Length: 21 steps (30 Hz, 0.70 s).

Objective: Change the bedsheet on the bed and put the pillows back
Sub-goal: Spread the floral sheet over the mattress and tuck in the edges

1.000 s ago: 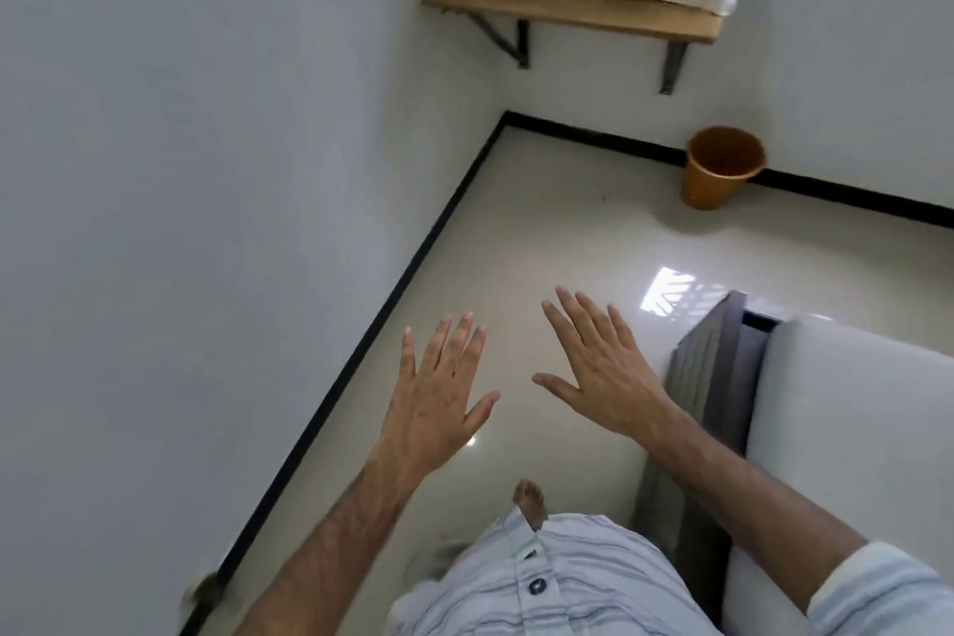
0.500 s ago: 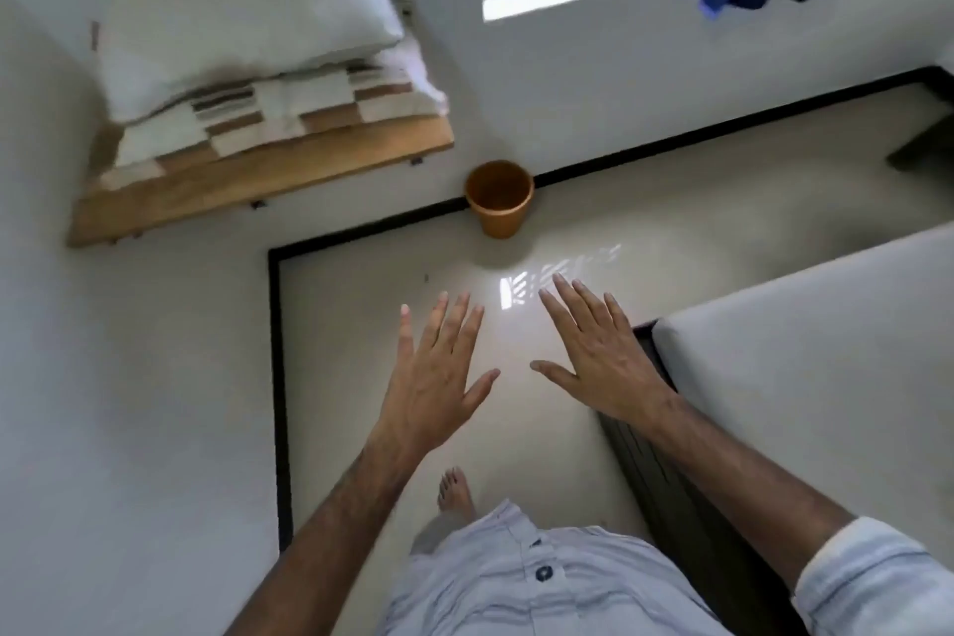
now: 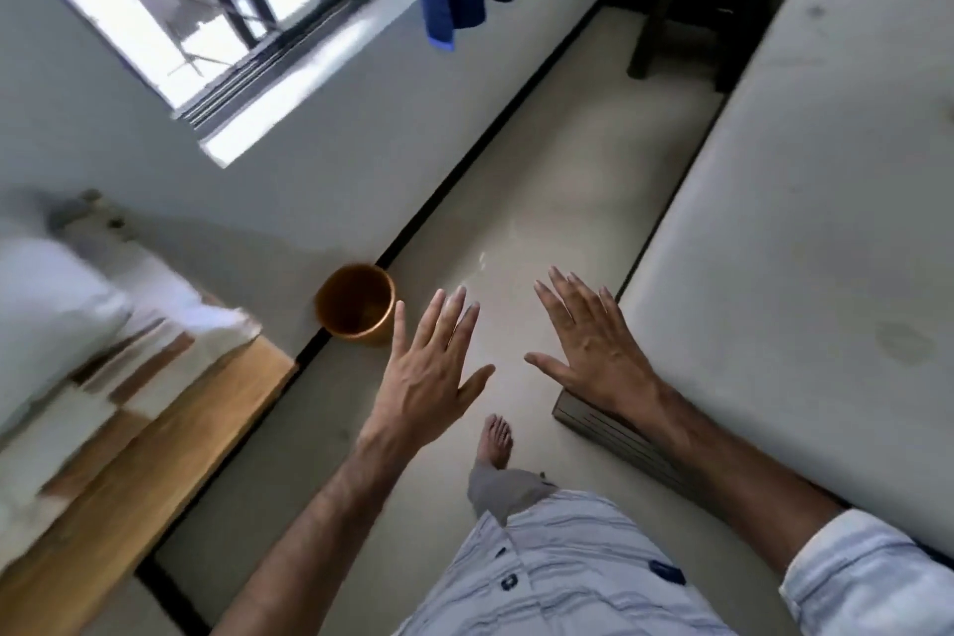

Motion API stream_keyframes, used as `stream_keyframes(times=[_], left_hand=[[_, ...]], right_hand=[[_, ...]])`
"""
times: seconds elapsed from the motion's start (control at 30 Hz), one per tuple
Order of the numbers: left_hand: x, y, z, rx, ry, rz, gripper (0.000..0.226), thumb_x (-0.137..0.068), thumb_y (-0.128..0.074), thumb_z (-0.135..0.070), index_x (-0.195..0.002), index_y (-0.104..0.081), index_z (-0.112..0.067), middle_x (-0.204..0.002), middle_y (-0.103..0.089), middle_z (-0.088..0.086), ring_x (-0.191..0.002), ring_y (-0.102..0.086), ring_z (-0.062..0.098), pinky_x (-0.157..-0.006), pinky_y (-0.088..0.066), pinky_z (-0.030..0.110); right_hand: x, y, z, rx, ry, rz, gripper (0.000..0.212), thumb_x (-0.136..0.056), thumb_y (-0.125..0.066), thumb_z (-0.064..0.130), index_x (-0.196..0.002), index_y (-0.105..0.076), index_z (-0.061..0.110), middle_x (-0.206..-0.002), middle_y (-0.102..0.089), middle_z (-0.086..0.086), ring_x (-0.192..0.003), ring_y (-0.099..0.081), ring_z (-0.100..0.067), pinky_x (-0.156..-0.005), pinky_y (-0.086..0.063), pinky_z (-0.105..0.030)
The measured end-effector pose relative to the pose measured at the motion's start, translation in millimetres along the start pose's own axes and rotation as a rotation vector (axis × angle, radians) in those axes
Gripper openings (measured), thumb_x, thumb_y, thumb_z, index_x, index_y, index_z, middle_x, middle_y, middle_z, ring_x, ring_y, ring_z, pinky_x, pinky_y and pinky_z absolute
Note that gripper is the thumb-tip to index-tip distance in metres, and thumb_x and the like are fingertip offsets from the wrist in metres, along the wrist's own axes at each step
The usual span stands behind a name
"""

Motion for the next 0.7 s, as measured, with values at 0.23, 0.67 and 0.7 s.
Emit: stream_keyframes(times=[0.23, 0.67, 0.7], left_hand=[[-184.0, 39.5, 40.3, -0.030, -0.281, -0.045, 0.077, -0.101, -0.025, -0.065, -0.160, -0.026, -0.015, -0.169, -0.018, 0.007, -0.157, -0.012, 0.027, -0.121, -0.016, 0.067], [-509.2, 50.8, 36.6, -0.048, -0.644, -0.031, 0.080, -0.101, -0.020, -0.066, -0.162, -0.019, -0.014, -0.170, -0.012, 0.007, -0.157, -0.009, 0.026, -0.124, -0.008, 0.064], [-530.1, 53.0, 37.5, -0.046, -0.664, -0.038, 0.080, -0.101, -0.020, -0.066, -0.162, -0.018, -0.014, -0.170, -0.012, 0.006, -0.157, -0.009, 0.026, -0.124, -0.008, 0.064]], right_hand=[[-119.9, 33.5, -60.9, -0.003, -0.217, -0.068, 0.088, -0.091, -0.034, 0.070, -0.160, -0.011, 0.020, -0.168, -0.001, -0.004, -0.155, -0.003, -0.023, -0.124, -0.011, -0.052], [-300.5, 92.7, -219.5, 0.006, -0.575, -0.171, 0.087, -0.092, -0.033, 0.070, -0.159, -0.014, 0.019, -0.168, -0.006, -0.005, -0.154, -0.013, -0.027, -0.122, -0.017, -0.054], [-314.0, 98.7, -230.7, 0.008, -0.591, -0.173, 0.087, -0.091, -0.030, 0.071, -0.160, -0.013, 0.019, -0.168, -0.006, -0.005, -0.154, -0.012, -0.027, -0.122, -0.017, -0.055]])
Point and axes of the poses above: each hand's wrist, its own x-axis away from the middle knuckle, its own y-axis out of the back of the hand, z = x × y, the point moved 6 cm from there along -x, towards the middle knuckle
